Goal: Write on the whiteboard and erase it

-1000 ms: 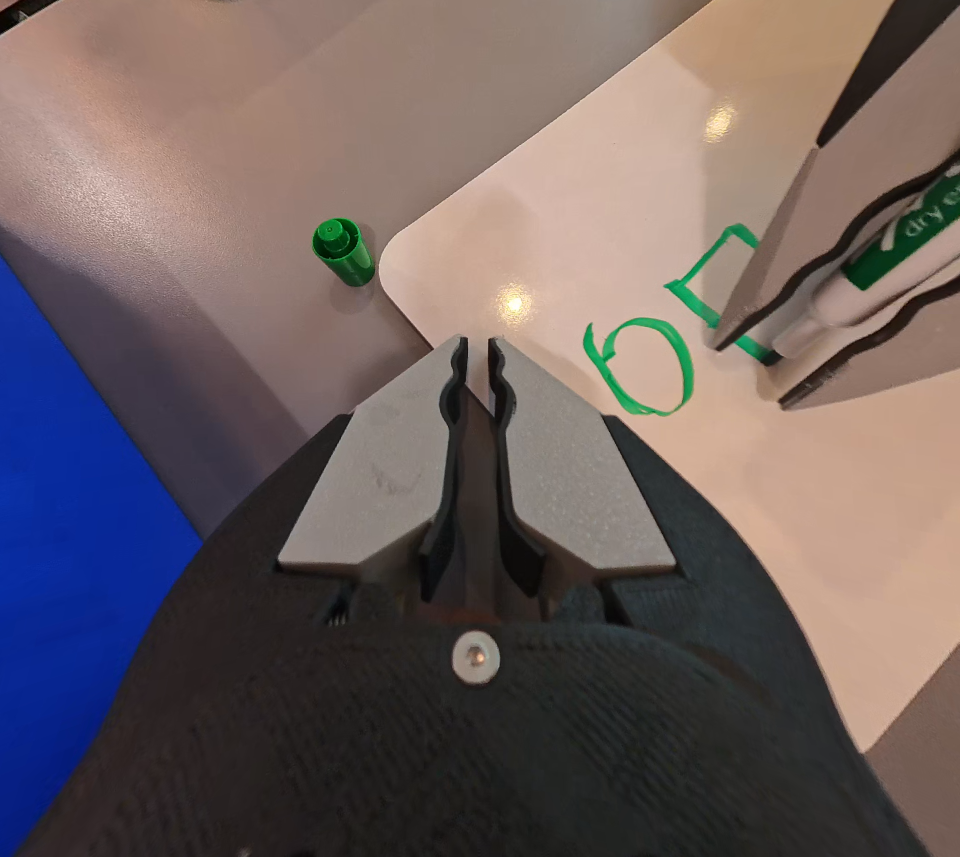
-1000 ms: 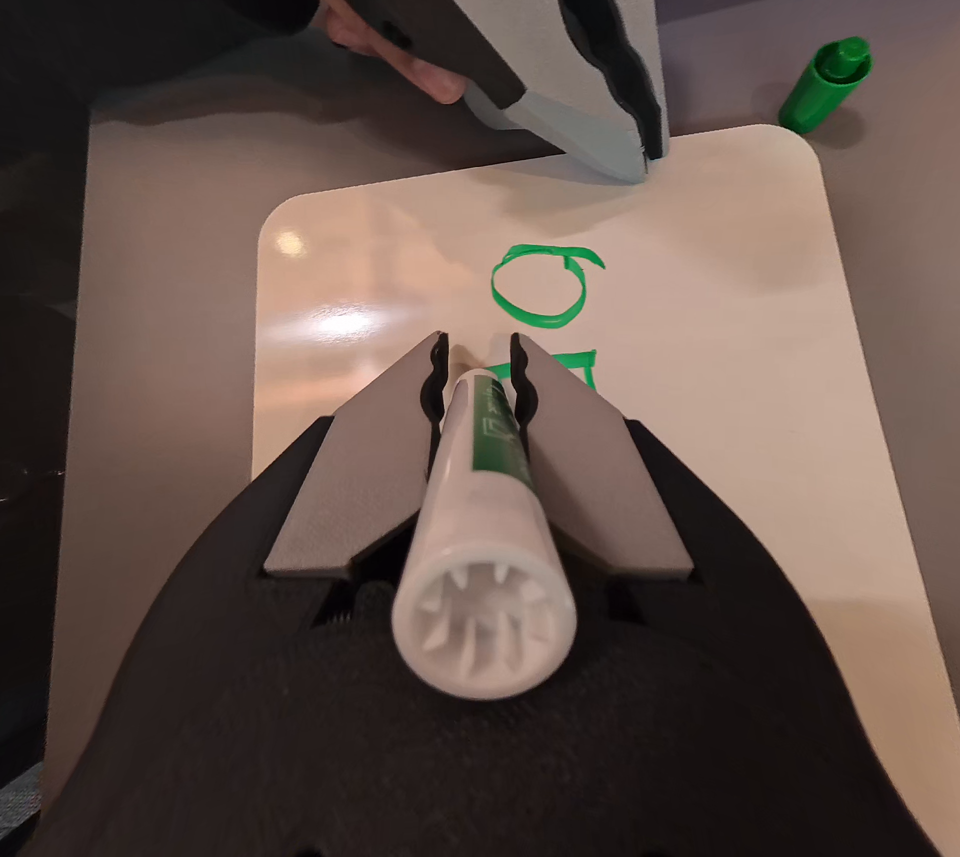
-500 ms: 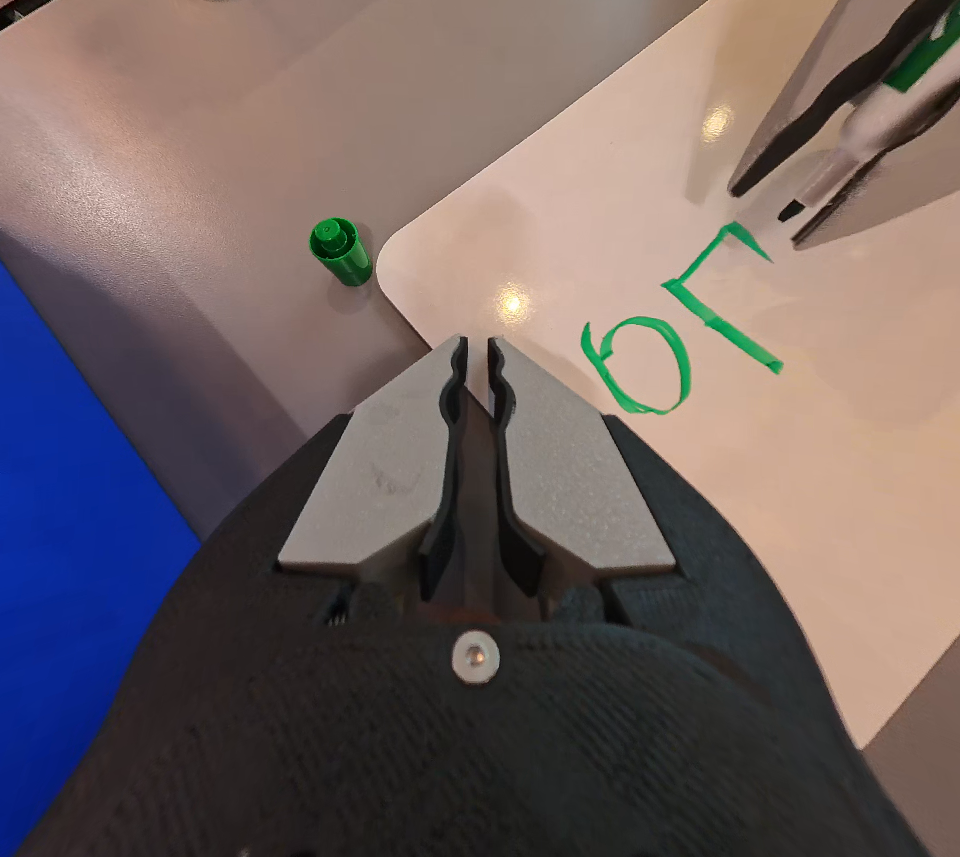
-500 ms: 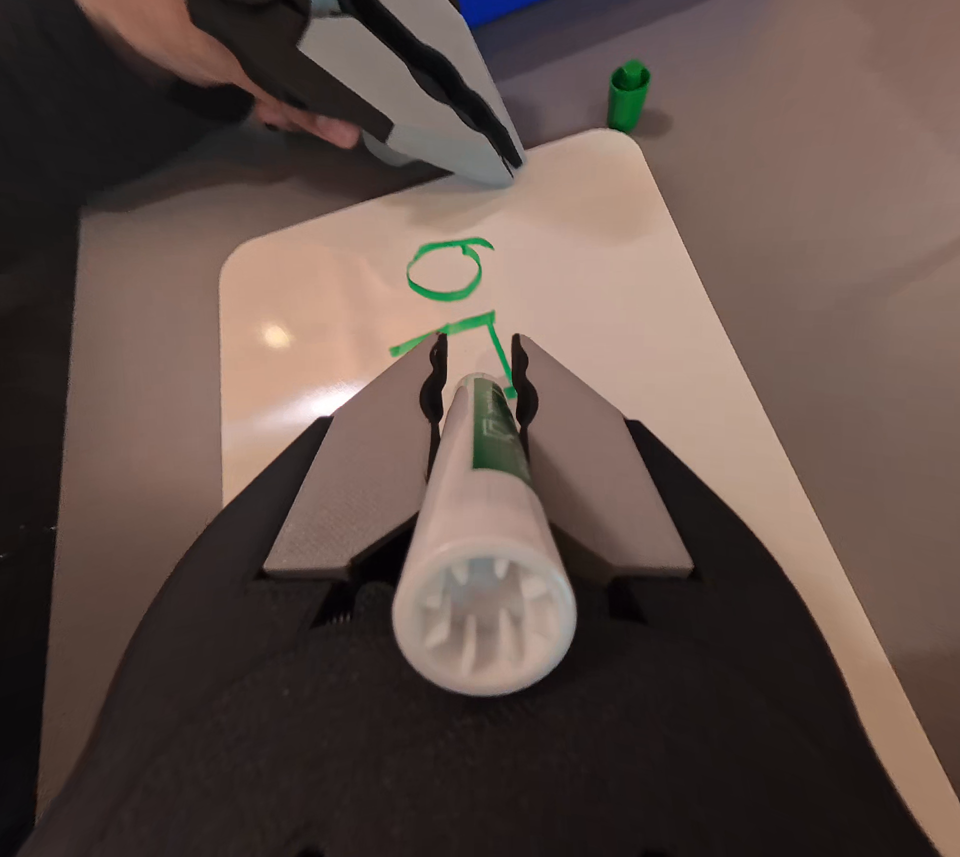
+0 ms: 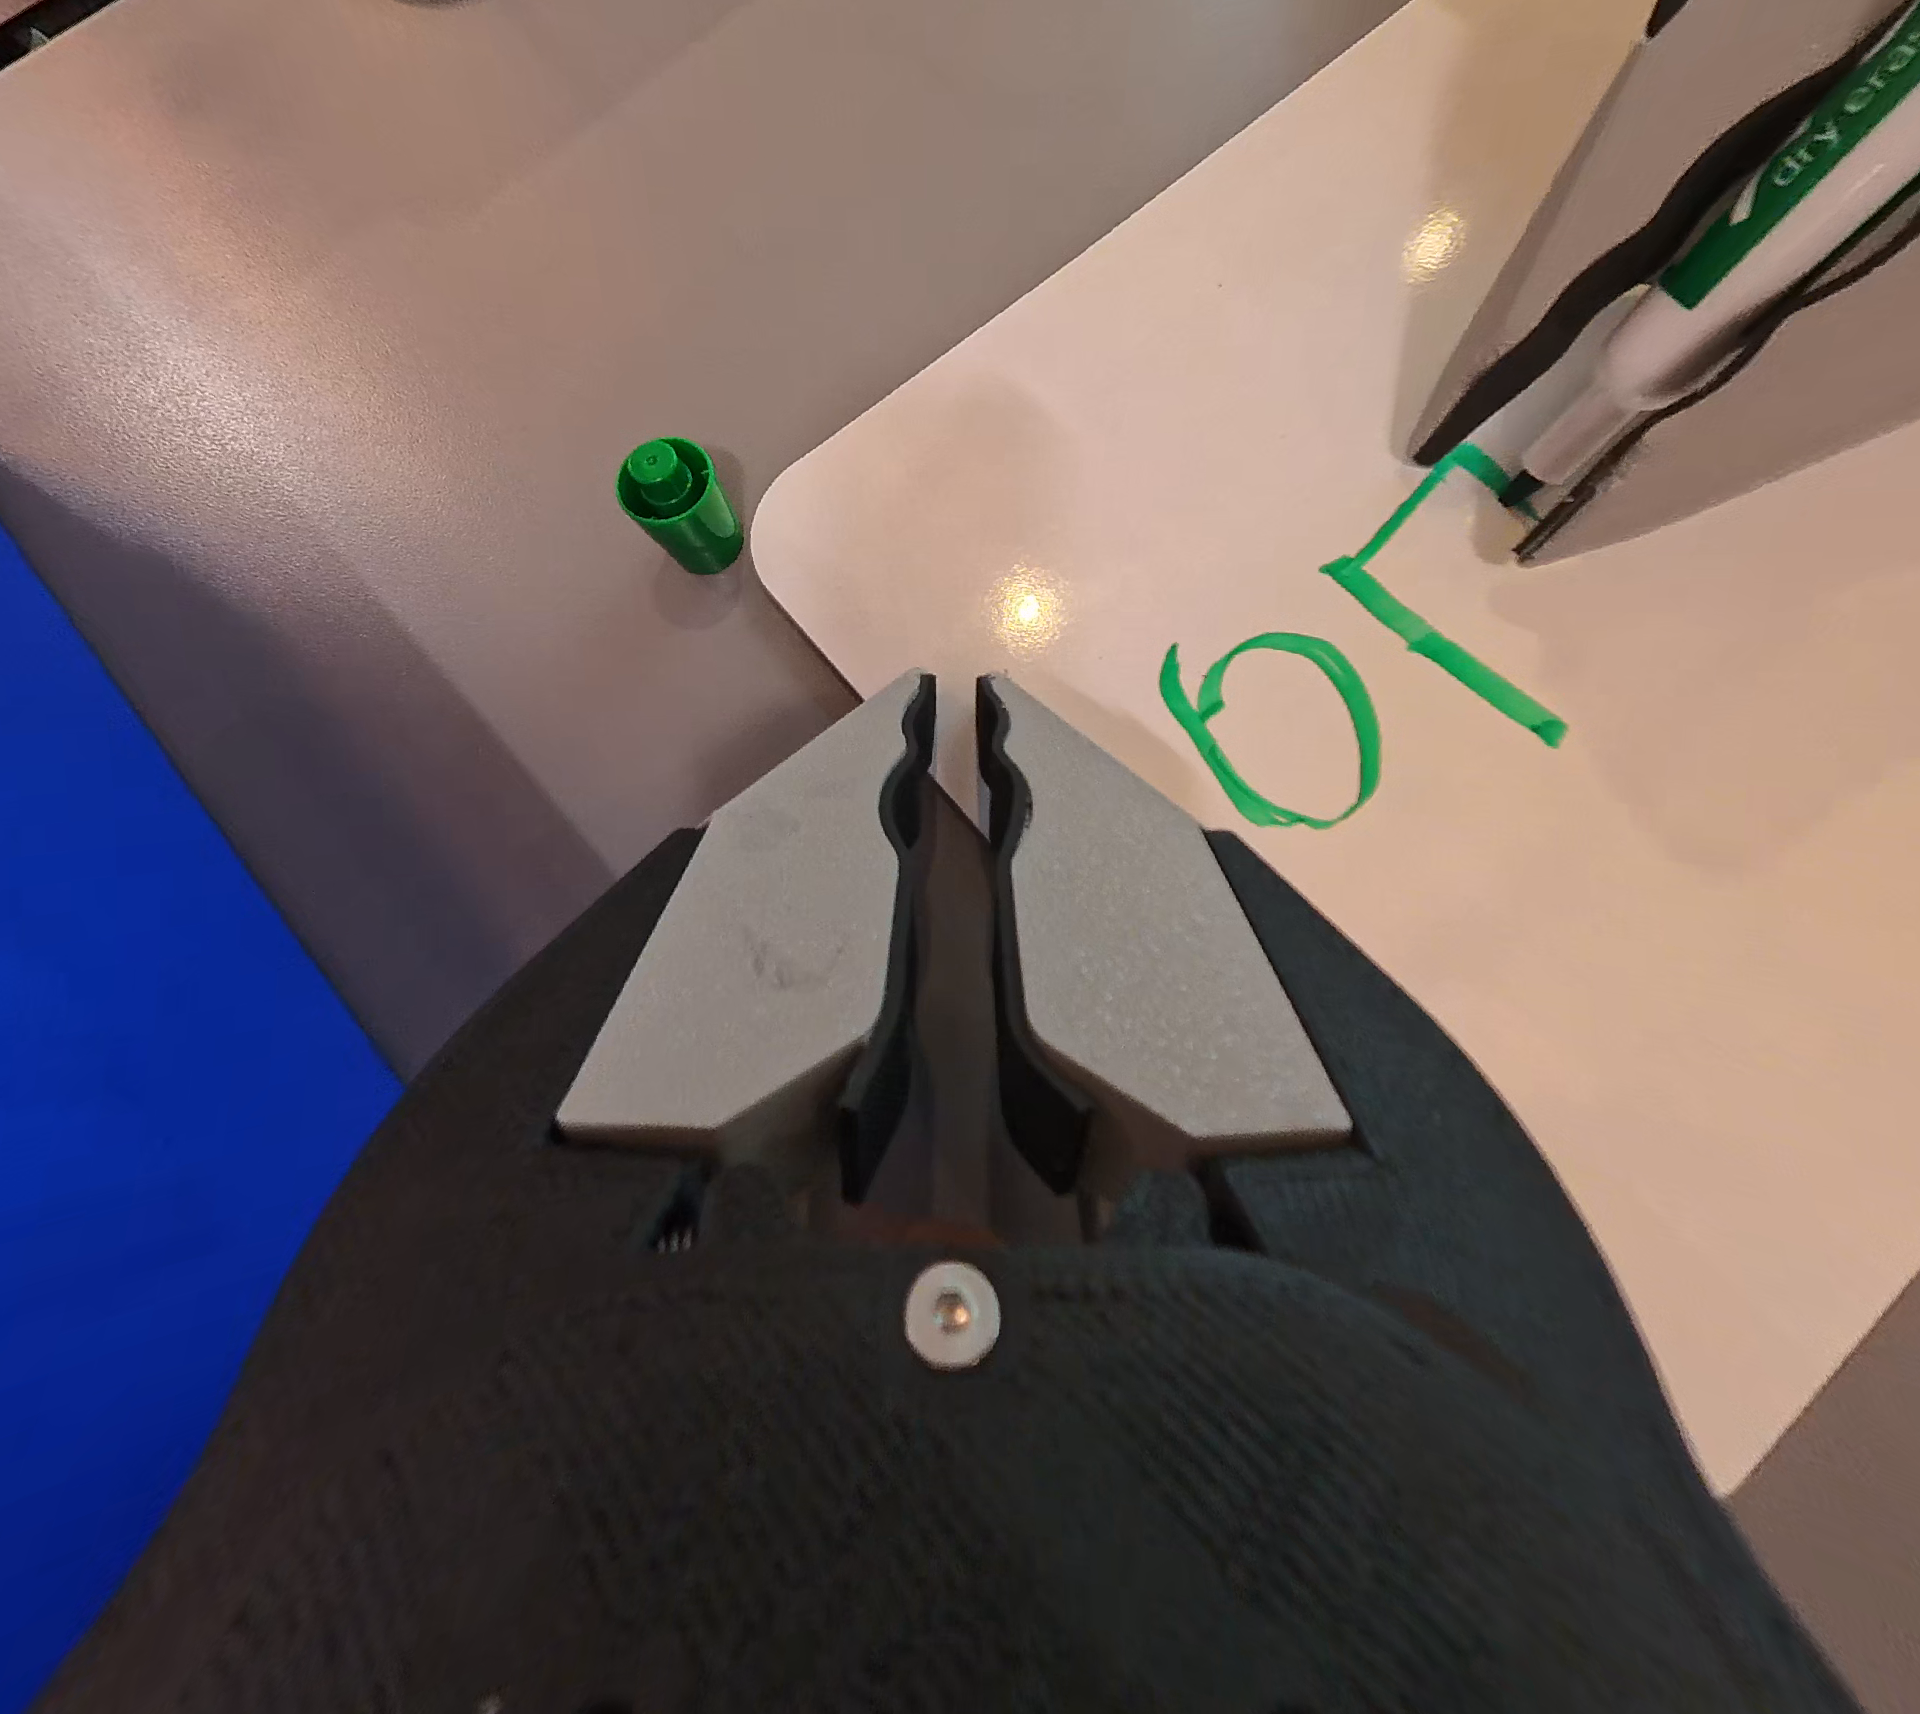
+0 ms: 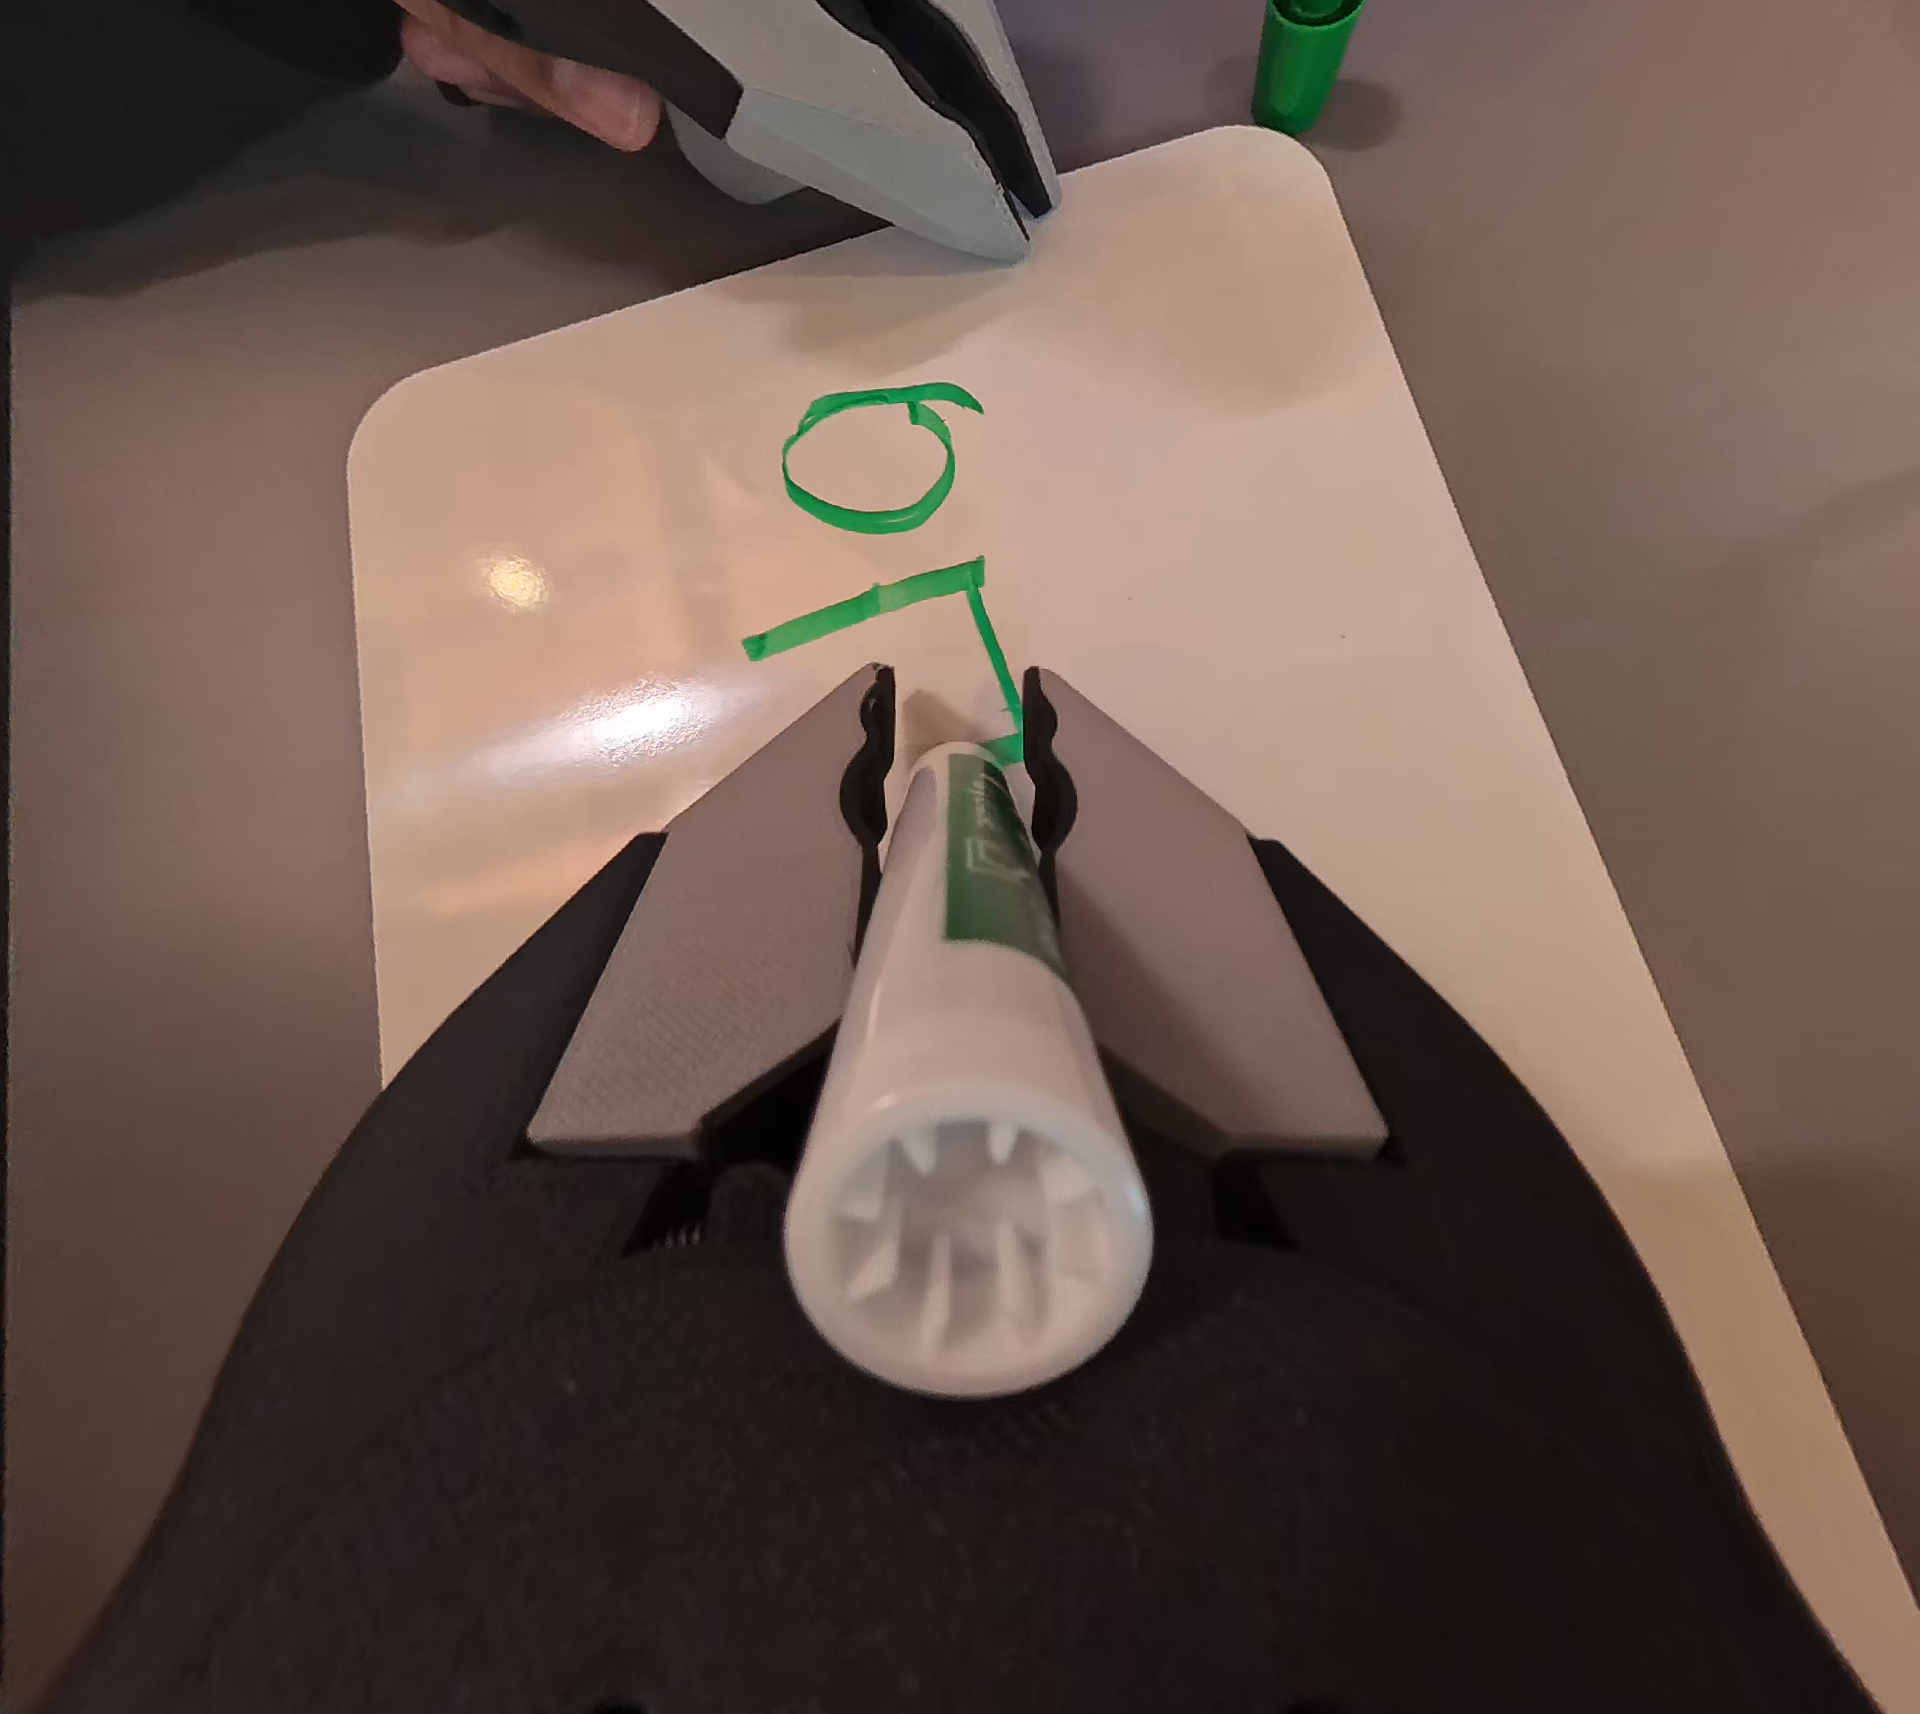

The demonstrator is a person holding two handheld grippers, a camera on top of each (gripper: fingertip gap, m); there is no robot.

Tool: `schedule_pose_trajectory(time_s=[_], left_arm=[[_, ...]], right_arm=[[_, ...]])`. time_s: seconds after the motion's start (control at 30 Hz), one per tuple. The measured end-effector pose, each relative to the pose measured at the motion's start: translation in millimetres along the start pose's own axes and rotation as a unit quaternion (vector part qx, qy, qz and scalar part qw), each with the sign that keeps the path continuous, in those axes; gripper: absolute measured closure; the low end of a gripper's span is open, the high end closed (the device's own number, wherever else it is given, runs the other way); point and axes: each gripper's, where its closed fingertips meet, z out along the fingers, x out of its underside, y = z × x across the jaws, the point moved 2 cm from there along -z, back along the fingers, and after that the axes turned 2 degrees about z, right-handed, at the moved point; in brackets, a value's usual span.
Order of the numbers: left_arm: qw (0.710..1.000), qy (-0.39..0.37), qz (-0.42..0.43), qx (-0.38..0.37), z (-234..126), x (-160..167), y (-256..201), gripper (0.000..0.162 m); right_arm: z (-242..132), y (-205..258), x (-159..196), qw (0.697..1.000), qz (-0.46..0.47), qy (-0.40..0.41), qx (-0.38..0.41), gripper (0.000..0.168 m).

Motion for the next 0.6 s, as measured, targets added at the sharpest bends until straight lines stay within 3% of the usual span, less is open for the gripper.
schedule_pose_trajectory(time_s=[0.6], left_arm=[[1.000, 0.000, -0.002, 0.002, 0, 0, 0, 0.156]], right_arm=[[-1, 38, 10, 0.997, -0.043, 0.039, -0.053, 0.145]])
